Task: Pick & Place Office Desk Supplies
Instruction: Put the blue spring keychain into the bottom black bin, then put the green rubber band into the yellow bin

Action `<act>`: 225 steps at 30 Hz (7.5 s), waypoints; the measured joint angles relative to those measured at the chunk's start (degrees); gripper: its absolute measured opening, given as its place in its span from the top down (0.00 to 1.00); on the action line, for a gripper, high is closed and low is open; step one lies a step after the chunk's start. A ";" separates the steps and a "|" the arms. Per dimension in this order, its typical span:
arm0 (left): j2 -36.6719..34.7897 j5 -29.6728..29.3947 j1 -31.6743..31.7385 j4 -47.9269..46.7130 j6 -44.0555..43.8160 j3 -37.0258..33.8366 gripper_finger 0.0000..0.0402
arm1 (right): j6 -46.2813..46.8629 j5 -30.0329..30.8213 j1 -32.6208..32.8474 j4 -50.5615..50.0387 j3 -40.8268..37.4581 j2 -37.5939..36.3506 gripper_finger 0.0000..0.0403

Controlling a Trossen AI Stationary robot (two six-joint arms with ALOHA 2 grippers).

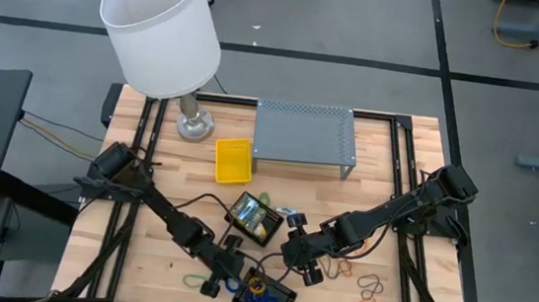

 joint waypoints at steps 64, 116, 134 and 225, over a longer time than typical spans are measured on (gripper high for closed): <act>-6.40 9.27 6.25 20.72 17.92 -0.24 0.98 | 0.52 0.02 0.00 -0.94 -0.01 0.00 0.58; -45.00 -9.42 4.54 43.09 19.95 -38.40 0.56 | -12.38 -15.61 -3.53 22.50 -0.01 -4.16 0.58; -42.07 -4.13 -2.17 23.61 -7.04 -40.39 0.56 | -11.08 -13.32 -5.16 25.69 -10.68 -16.06 0.60; -20.66 -10.87 -11.89 -4.60 -18.86 -12.68 0.75 | -0.92 0.02 -5.20 68.28 -58.20 -43.50 0.69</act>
